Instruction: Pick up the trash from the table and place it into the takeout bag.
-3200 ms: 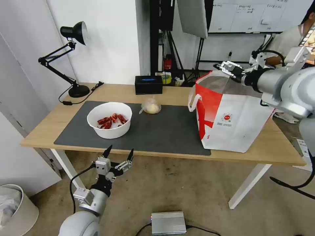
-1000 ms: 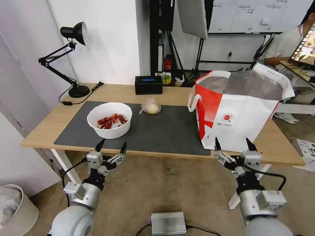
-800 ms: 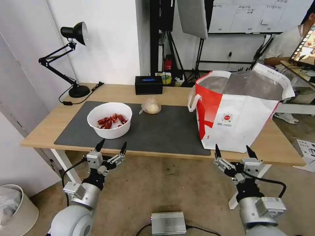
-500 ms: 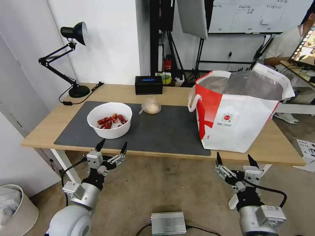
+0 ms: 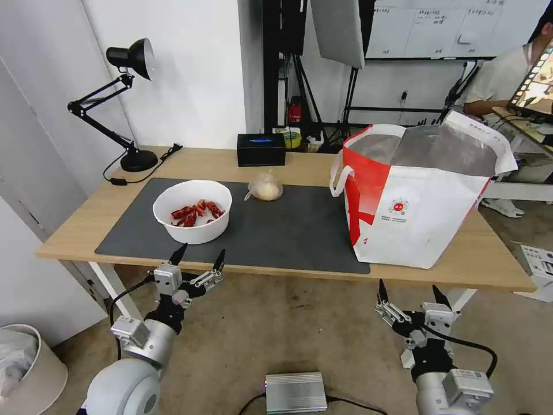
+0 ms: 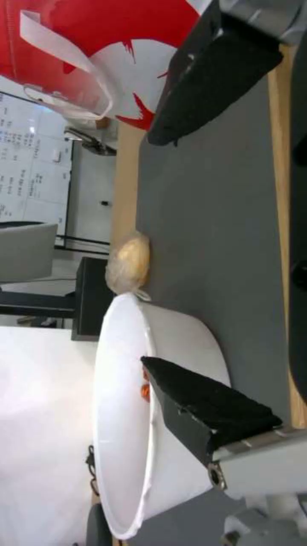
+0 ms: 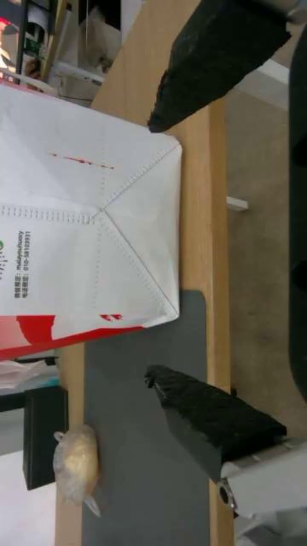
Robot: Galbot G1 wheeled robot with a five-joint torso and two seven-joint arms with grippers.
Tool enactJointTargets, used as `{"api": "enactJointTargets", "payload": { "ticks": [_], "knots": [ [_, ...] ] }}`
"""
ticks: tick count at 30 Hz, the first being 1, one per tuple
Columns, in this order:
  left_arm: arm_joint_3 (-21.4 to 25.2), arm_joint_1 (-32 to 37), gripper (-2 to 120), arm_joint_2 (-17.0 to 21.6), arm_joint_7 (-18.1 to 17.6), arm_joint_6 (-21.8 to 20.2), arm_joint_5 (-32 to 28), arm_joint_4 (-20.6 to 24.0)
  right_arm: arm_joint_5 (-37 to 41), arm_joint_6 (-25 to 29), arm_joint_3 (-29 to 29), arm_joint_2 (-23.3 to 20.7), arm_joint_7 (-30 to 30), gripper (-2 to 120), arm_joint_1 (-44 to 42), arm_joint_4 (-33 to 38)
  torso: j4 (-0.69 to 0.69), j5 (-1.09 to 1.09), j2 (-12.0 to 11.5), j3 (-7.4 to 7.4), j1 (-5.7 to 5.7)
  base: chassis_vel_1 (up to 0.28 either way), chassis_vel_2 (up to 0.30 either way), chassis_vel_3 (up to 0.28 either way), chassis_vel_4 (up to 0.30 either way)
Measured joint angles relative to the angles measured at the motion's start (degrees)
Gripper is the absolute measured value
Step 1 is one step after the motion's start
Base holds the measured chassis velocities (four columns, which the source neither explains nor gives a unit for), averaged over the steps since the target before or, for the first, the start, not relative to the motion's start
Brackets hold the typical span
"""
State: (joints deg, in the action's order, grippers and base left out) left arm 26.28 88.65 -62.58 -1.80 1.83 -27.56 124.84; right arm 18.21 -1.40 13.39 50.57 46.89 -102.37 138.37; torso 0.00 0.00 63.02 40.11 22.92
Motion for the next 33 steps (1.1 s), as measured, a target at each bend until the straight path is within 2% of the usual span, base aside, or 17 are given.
{"api": "enactJointTargets", "payload": {
  "ticks": [24, 31, 33],
  "knots": [
    [0.18, 0.15, 100, -0.25, 0.50, -0.87, 0.18, 0.02, 0.12, 0.46, -1.41, -0.84, -1.26, 100, 2.21, -1.60, 0.00, 0.00, 0.00, 0.00, 0.00, 0.000, 0.000, 0.000, 0.000],
    [0.19, 0.17, 100, -0.48, 0.80, -0.94, 0.12, -0.26, 0.21, 1.49, -1.42, -2.03, -1.79, 100, 3.04, -1.90, 0.00, 0.00, 0.00, 0.00, 0.00, 0.000, 0.000, 0.000, 0.000],
    [0.21, 0.21, 100, -0.40, 0.85, -0.97, 0.08, -0.23, 0.94, 2.87, -1.38, -2.40, -3.51, 100, 3.64, -1.87, 0.00, 0.00, 0.00, 0.00, 0.00, 0.000, 0.000, 0.000, 0.000]
  ]
}}
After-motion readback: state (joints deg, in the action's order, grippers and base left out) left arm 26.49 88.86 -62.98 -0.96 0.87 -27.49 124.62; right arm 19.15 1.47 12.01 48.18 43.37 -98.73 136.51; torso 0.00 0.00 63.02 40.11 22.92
